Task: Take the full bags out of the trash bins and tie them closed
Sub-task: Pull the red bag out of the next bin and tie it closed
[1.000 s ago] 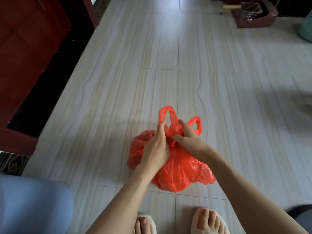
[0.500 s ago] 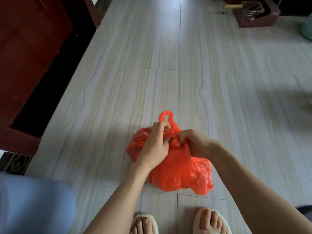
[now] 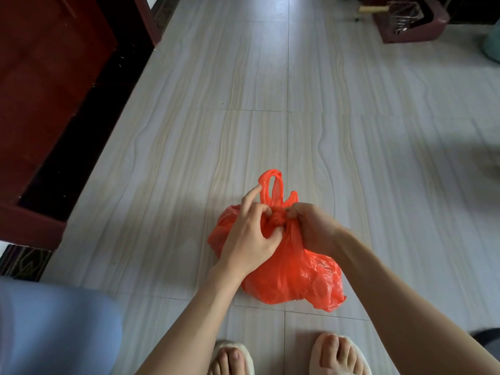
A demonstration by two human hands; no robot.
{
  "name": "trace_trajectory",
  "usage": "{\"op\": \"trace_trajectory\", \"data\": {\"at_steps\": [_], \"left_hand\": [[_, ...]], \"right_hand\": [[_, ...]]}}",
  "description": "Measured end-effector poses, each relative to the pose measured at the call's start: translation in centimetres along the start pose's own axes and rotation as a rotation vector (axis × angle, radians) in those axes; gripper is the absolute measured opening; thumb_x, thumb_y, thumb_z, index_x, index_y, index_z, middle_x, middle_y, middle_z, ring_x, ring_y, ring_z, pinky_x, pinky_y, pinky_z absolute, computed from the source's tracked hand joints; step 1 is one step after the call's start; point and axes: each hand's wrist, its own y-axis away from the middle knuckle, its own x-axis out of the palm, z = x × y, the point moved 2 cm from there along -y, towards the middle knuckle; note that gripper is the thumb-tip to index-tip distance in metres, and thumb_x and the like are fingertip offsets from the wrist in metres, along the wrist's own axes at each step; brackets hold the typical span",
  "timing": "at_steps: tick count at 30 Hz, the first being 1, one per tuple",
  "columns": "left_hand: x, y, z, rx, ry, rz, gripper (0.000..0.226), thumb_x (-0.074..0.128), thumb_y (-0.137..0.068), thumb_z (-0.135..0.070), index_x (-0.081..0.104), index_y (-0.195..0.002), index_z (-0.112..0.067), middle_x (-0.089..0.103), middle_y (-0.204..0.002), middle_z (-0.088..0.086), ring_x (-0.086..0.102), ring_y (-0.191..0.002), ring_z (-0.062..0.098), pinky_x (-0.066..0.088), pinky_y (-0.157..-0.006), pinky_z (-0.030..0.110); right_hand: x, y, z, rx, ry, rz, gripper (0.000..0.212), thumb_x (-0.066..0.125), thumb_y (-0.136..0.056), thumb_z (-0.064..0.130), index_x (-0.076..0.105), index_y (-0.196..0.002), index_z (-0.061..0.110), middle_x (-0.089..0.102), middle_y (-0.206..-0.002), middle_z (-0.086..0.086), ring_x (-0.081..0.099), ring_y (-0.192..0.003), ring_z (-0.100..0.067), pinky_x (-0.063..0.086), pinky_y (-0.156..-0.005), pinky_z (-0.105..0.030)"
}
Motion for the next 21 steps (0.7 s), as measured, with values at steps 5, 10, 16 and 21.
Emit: {"op": "trace_trajectory", "data": {"at_steps": [5, 10, 16, 21], "left_hand": [[-0.5, -0.8, 0.6, 0.029, -0.165, -0.088, 0.022, 0.068, -0.071, -0.034, 0.072, -0.088, -0.02, 0.054, -0.118, 0.0, 0.05, -0.104, 0.018, 0.044, -0.092, 0.028], [0.1, -0.5, 0.4, 0.017, -0.092, -0.111, 0.026, 0.054, -0.076, -0.032, 0.071, -0.078, -0.012, 0.049, -0.085, -0.002, 0.051, -0.079, 0.006, 0.039, -0.075, 0.012], [-0.3, -0.7, -0.7, -0.181, 0.197, -0.052, 0.02, 0.065, -0.073, -0.011, 0.053, -0.06, -0.02, 0.051, -0.065, -0.011, 0.05, -0.064, -0.003, 0.034, -0.063, 0.004], [-0.2, -0.6, -0.4, -0.346, 0.405, -0.033, 0.024, 0.063, -0.08, -0.007, 0.049, -0.063, -0.018, 0.05, -0.054, -0.012, 0.044, -0.05, -0.003, 0.035, -0.053, 0.009]], "right_hand": [[0.1, 0.3, 0.1, -0.037, -0.002, -0.031, 0.032, 0.025, -0.079, 0.0, 0.057, -0.078, 0.002, 0.06, -0.064, -0.006, 0.056, -0.055, -0.014, 0.051, -0.06, -0.022], [0.4, 0.6, 0.0, -0.124, 0.088, -0.075, 0.031, 0.03, -0.079, -0.005, 0.058, -0.073, 0.003, 0.055, -0.063, -0.007, 0.051, -0.053, -0.014, 0.046, -0.056, -0.023], [-0.6, 0.4, -0.4, -0.252, 0.17, -0.24, 0.016, 0.045, -0.069, -0.001, 0.054, -0.082, 0.001, 0.046, -0.067, -0.011, 0.045, -0.054, -0.015, 0.041, -0.05, -0.023], [-0.7, 0.4, -0.6, -0.33, 0.254, -0.331, 0.027, 0.042, -0.078, -0.013, 0.059, -0.069, 0.007, 0.054, -0.064, -0.008, 0.049, -0.057, -0.014, 0.043, -0.052, -0.019]]}}
